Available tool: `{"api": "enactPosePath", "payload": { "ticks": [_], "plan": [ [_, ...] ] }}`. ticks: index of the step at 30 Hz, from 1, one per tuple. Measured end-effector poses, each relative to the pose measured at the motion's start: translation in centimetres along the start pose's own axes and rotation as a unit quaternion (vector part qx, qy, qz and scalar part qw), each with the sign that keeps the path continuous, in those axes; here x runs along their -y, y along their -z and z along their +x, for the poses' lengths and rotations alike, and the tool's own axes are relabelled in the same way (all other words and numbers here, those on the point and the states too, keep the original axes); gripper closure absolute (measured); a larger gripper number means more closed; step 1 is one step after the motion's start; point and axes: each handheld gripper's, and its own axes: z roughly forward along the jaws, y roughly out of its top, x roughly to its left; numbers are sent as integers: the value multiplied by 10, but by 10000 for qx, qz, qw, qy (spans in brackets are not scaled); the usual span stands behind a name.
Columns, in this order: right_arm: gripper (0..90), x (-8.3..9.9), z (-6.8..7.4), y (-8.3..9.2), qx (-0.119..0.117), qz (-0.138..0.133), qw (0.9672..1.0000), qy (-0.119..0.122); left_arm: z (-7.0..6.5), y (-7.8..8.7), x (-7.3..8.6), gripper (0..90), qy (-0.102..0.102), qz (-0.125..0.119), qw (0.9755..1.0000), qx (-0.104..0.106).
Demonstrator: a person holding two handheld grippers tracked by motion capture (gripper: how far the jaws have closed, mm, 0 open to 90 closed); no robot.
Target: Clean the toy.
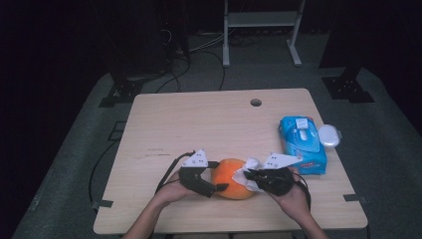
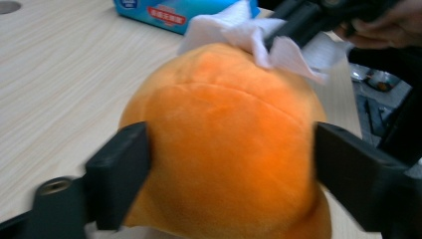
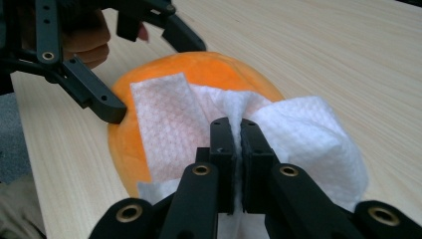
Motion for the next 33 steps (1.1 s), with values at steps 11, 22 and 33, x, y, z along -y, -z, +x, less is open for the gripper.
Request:
{"api": "enactPosePath", "payload": {
  "ticks": [11, 22, 33],
  "plan": [
    [843, -15, 17, 3, -73, -214, 9992, 337, -17, -6, -12, 180, -431, -76, 9990, 4],
    [858, -8, 4, 7, 62, -164, 9998, 94, -9, -5, -6, 257, -182, -89, 9997, 101],
    [857, -22, 25, 5, -100, -232, 9987, 437, -19, -8, -7, 254, -525, -46, 9985, 149]
  ]
}}
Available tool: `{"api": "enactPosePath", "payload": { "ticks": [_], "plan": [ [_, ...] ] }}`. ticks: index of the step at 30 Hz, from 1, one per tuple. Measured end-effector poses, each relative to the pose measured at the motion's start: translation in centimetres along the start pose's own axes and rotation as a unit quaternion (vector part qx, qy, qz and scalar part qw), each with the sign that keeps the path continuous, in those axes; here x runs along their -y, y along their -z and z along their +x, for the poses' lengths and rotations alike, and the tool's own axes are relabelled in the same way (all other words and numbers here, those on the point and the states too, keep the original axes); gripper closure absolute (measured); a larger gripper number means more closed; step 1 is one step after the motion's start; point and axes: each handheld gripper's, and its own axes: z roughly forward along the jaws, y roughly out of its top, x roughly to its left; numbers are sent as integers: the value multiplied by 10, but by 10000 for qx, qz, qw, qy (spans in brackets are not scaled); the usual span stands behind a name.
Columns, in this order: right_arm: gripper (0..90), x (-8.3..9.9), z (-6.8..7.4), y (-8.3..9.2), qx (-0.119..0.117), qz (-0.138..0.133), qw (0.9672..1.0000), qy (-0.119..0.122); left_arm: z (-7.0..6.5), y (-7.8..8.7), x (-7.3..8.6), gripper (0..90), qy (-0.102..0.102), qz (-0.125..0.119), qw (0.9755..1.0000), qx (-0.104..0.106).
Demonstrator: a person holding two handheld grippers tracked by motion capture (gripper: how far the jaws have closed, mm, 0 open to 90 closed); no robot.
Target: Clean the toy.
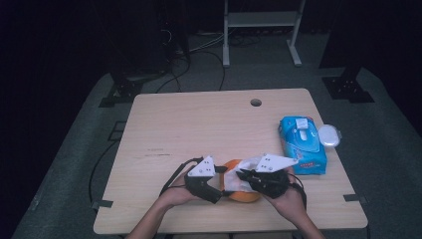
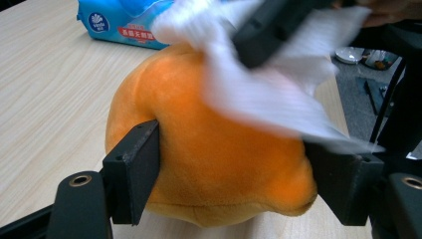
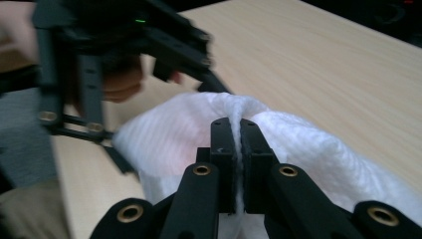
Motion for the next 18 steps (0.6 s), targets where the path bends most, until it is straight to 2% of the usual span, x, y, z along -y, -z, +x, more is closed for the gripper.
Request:
{"api": "enactPosePath", "payload": {
  "ticks": [1, 2, 4, 7, 8, 10, 13, 16, 18],
  "plan": [
    [857, 1, -4, 2, 163, 30, 9999, -18, 1, 0, 1, 253, 11, -27, 10000, 2],
    [857, 2, -8, 2, 232, 47, 9997, -43, 2, 0, 1, 248, 44, -31, 10000, 2],
    [857, 7, -17, 4, 293, 123, 9992, -242, 3, 1, -1, 200, 166, -67, 9998, 11],
    [857, 13, -19, 2, 185, 151, 9991, -344, 7, 3, -3, 163, 368, -268, 9989, 123],
    [857, 13, -18, 1, 139, 172, 9992, -337, 8, 3, -3, 163, 398, -243, 9989, 102],
    [857, 11, -13, -1, 93, 233, 9994, -239, 8, 1, 0, 200, 363, -143, 9992, 129],
    [857, 9, -12, -2, 32, 343, 9993, -176, 5, 1, 2, 252, 334, -142, 9992, 157],
    [857, 6, -8, 1, 65, 290, 9995, -104, 2, -1, 1, 270, 229, -139, 9994, 198],
    [856, 0, -1, 2, -39, 175, 9998, -21, -1, -4, 1, 271, 132, -141, 9995, 239]
  ]
}}
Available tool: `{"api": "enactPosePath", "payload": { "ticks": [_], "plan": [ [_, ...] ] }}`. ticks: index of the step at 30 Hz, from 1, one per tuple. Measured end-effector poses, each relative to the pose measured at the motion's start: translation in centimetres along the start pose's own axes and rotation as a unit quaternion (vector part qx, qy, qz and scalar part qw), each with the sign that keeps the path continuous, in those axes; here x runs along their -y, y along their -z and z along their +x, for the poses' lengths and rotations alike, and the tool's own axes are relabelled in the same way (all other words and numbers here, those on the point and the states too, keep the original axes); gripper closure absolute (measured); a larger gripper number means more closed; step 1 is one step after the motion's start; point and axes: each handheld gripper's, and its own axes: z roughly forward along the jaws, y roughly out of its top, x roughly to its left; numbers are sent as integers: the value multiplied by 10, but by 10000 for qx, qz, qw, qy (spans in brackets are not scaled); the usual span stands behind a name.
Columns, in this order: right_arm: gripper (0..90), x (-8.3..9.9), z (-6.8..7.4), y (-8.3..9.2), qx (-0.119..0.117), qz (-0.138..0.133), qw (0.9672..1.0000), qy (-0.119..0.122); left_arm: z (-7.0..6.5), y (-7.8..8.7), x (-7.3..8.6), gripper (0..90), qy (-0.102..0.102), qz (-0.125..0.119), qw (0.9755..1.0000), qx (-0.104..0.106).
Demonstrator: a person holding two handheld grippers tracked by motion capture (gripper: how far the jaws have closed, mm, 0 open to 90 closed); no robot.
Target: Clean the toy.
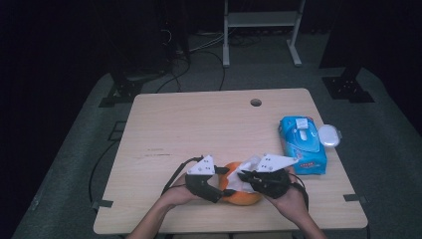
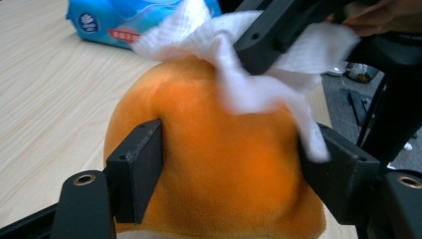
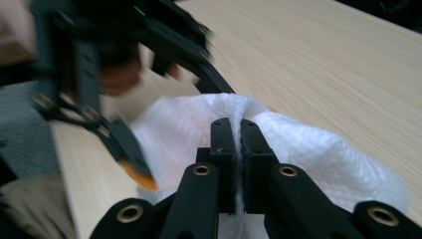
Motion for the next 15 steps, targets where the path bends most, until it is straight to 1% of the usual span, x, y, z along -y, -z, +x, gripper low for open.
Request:
{"api": "enactPosePath", "payload": {
  "ticks": [1, 2, 3, 4, 5, 6, 8, 9, 10, 12, 14, 15],
  "plan": [
    [855, -3, 6, -1, -96, -42, 9999, 56, -1, -1, 0, 271, -33, -7, 10000, 14],
    [853, -5, 9, -2, -134, -38, 9999, 89, -3, -3, -1, 271, -113, 33, 9999, 39],
    [850, -7, 14, -5, -155, 7, 9997, 198, -4, -4, -1, 271, -172, 66, 9998, 52],
    [850, -8, 17, -7, -149, 55, 9995, 265, -6, -5, -1, 271, -231, 120, 9996, 53],
    [850, -7, 18, -10, -88, 115, 9993, 331, -6, -6, 0, 271, -217, 123, 9997, 53],
    [850, -6, 17, -11, -81, 134, 9994, 317, -6, -5, 1, 271, -219, 152, 9996, 49],
    [851, -3, 11, -9, -27, 134, 9996, 229, -4, -4, 4, 271, -232, 244, 9994, 30],
    [851, -1, 7, -8, 36, 149, 9997, 185, -2, -3, 6, 271, -207, 266, 9994, 36],
    [851, 1, 4, -6, 99, 166, 9997, 155, 0, -2, 8, 270, -127, 276, 9995, 46],
    [851, 6, -4, -3, 178, 190, 9997, 18, 3, 1, 11, 259, -50, 332, 9994, 54],
    [851, 10, -10, -1, 137, 147, 9997, -118, 5, 2, 10, 234, 11, 301, 9995, 41],
    [851, 11, -10, -2, 130, 144, 9997, -167, 4, 1, 8, 201, -12, 301, 9995, 6]
  ]
}}
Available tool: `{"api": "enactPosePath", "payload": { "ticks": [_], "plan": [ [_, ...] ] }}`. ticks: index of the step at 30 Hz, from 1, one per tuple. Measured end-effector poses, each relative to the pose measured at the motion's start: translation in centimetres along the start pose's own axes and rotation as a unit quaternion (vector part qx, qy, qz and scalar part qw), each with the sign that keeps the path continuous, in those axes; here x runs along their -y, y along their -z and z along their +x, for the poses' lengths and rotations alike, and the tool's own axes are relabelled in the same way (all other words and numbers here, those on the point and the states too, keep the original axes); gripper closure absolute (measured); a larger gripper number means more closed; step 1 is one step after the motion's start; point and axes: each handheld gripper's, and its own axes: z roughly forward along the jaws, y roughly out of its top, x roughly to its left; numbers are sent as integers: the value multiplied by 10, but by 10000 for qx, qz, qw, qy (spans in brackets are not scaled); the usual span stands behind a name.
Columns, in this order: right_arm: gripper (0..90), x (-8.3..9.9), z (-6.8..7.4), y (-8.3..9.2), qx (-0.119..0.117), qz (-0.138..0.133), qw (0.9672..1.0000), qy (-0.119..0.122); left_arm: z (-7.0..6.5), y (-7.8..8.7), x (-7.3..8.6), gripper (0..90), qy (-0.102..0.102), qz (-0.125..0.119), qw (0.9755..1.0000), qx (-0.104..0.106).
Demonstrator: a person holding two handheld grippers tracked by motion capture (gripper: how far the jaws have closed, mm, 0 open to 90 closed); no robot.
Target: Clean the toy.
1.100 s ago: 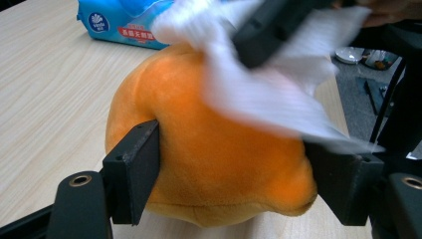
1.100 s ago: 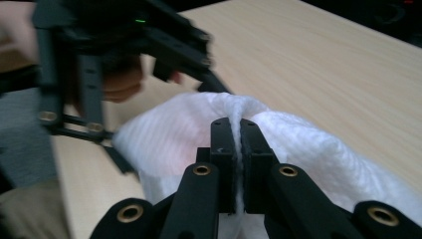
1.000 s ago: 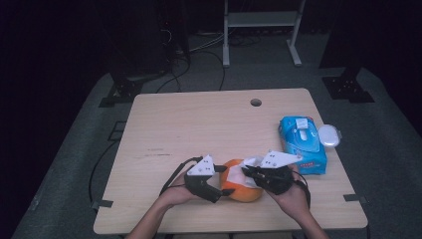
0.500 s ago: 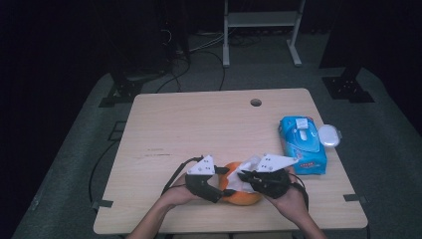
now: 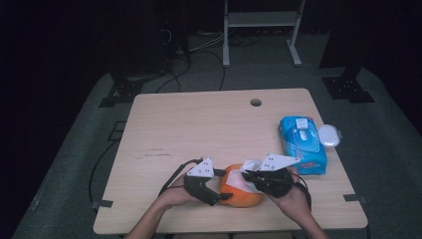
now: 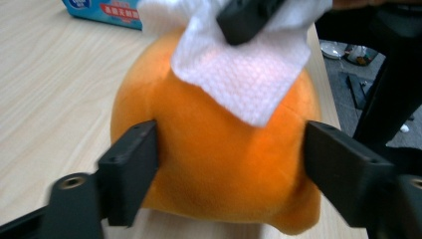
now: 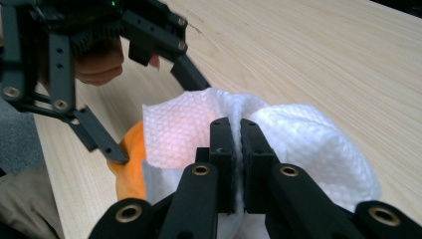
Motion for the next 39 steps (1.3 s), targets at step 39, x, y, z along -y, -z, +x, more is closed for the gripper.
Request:
{"api": "enactPosePath", "payload": {
  "ticks": [39],
  "plan": [
    [705, 7, -2, 15, 16, -163, 9996, 220, 7, -1, 5, 159, 359, -23, 9993, -110]
  ]
}}
